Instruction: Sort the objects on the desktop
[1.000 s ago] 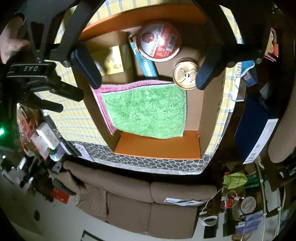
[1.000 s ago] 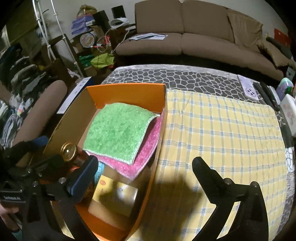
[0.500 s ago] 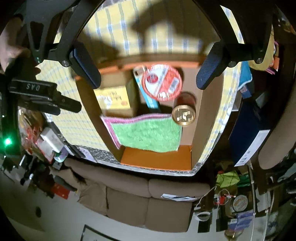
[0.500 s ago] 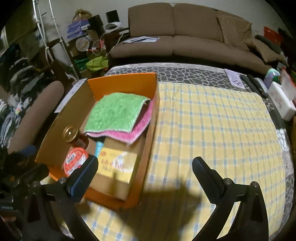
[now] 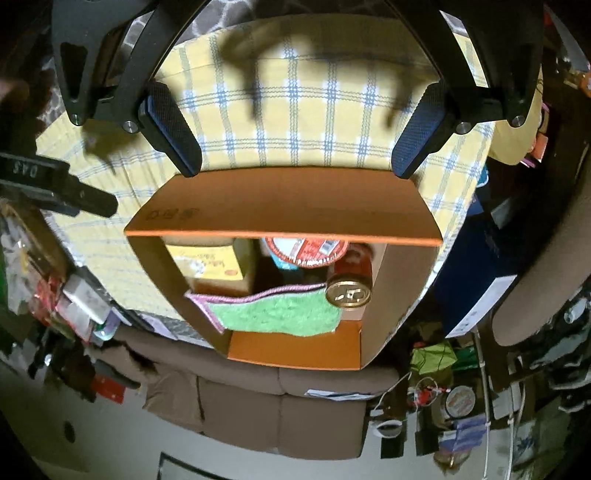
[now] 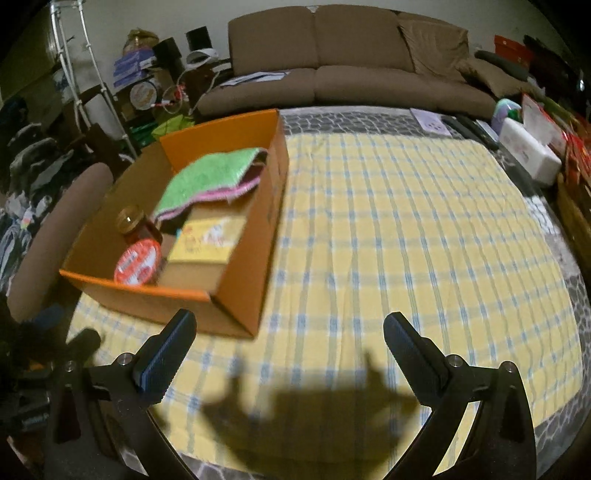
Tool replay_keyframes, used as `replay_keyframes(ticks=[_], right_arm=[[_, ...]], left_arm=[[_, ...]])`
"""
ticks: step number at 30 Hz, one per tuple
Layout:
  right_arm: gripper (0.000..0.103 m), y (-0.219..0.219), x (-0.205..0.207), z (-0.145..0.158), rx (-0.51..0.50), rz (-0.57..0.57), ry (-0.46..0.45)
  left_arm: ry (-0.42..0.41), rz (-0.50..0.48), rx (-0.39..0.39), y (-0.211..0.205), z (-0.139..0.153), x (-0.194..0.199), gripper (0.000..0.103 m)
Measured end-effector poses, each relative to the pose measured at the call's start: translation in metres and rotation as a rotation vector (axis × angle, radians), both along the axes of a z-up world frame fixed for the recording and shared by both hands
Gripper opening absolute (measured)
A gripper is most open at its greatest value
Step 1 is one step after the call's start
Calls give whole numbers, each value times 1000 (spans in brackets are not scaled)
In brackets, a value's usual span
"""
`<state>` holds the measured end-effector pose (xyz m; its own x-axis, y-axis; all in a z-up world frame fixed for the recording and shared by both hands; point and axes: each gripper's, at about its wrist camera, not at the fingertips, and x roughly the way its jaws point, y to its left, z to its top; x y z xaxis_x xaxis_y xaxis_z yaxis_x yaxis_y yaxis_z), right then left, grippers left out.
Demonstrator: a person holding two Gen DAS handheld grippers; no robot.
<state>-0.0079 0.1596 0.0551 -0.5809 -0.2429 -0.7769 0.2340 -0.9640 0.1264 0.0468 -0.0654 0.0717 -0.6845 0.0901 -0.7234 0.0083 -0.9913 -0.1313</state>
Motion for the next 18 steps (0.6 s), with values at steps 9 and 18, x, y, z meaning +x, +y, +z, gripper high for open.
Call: replay_keyframes(ticks=[9, 18], right_arm=[[103, 15, 4, -45, 52, -51, -34], [103, 19, 3, -67, 63, -60, -42]], left_arm=[[-118, 35, 32, 7, -51, -8, 103], [-134, 81, 11, 13, -69, -17, 103]])
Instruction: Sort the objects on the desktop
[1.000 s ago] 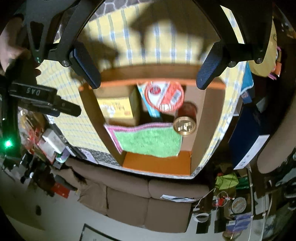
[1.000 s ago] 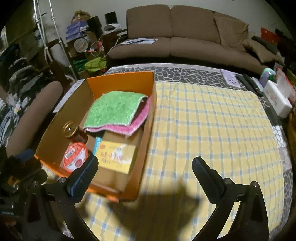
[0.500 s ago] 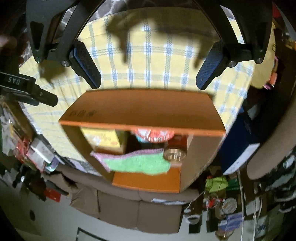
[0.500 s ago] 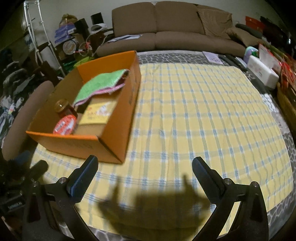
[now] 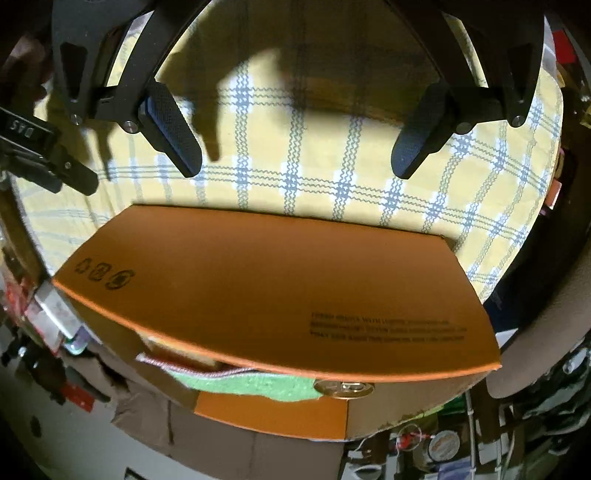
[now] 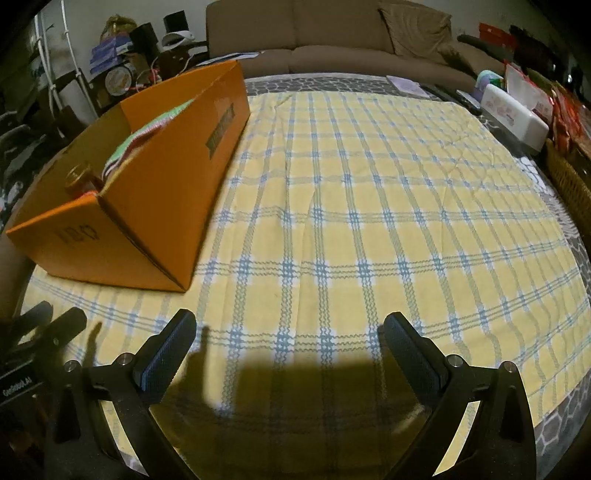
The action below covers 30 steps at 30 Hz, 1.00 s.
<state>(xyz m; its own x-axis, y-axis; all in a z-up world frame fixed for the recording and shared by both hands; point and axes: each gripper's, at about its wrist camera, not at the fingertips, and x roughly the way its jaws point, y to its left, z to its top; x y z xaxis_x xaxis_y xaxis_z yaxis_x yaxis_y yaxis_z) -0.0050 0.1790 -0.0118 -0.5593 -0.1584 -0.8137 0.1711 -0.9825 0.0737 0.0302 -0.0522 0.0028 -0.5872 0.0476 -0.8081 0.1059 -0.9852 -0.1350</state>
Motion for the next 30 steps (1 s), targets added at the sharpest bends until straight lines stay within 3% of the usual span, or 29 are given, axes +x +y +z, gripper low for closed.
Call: replay_keyframes(ticks=[6, 10, 30], right_arm=[[103, 0, -1, -12, 10, -22, -13], [103, -8, 1, -17, 75, -12, 17], [103, -8, 2, -18, 81, -20, 36]], left_arm=[[-1, -10, -72, 11, -5, -1, 103], [-20, -11, -125, 20, -7, -1, 103], [-21, -11, -123, 18, -7, -3, 103]])
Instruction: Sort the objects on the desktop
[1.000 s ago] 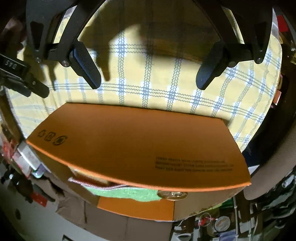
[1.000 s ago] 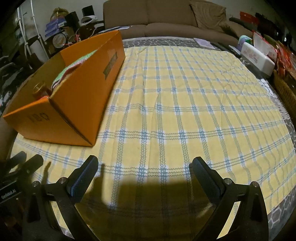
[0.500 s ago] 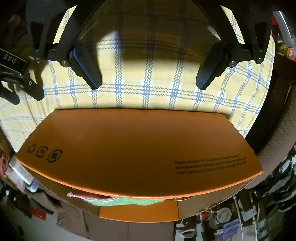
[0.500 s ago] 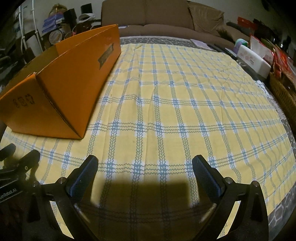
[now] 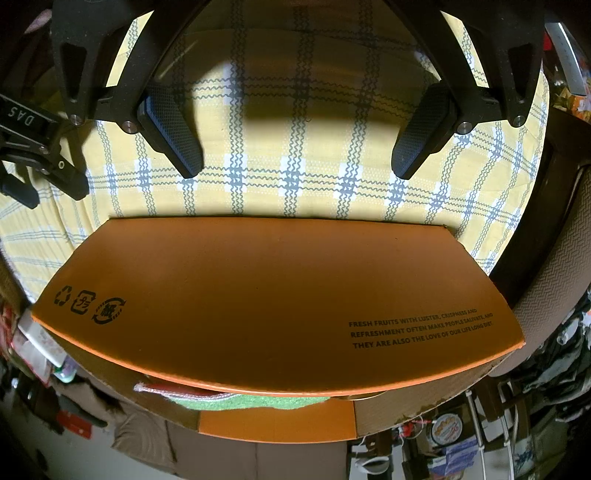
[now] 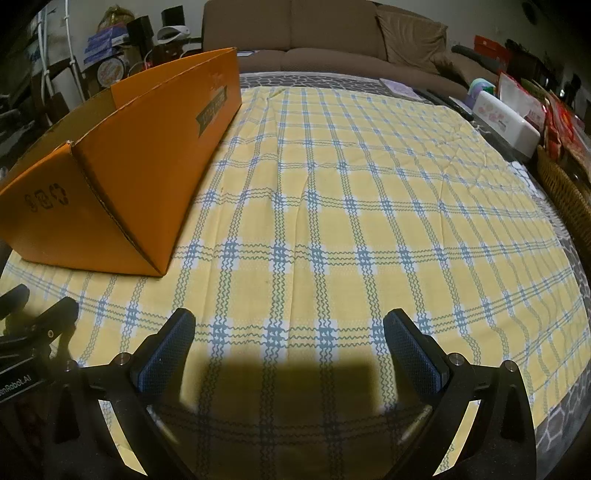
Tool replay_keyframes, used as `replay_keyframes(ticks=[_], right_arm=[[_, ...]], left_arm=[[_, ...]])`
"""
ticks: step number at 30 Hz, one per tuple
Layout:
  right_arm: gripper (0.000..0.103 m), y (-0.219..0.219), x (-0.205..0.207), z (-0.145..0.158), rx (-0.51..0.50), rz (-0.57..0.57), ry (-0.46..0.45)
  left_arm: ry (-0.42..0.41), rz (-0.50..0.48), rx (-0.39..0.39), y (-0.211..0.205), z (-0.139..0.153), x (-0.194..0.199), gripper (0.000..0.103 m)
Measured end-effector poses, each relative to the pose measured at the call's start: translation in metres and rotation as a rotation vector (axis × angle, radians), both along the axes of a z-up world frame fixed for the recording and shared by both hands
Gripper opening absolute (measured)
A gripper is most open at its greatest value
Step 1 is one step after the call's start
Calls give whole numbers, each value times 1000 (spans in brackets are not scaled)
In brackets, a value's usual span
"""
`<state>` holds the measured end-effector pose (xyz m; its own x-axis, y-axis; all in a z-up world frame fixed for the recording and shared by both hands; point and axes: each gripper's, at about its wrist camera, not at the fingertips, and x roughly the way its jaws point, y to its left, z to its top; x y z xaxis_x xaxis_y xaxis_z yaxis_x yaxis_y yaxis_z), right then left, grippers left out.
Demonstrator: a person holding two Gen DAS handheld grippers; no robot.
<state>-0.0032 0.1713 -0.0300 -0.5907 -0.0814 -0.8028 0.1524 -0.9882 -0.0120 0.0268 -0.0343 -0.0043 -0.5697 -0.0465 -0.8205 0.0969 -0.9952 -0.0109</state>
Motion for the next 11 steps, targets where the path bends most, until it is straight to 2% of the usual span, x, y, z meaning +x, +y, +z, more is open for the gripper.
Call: replay_keyframes(ticks=[11], right_arm=[[103, 0, 0, 0, -3, 0, -1]], left_arm=[[-1, 1, -8, -2, 0, -3, 103]])
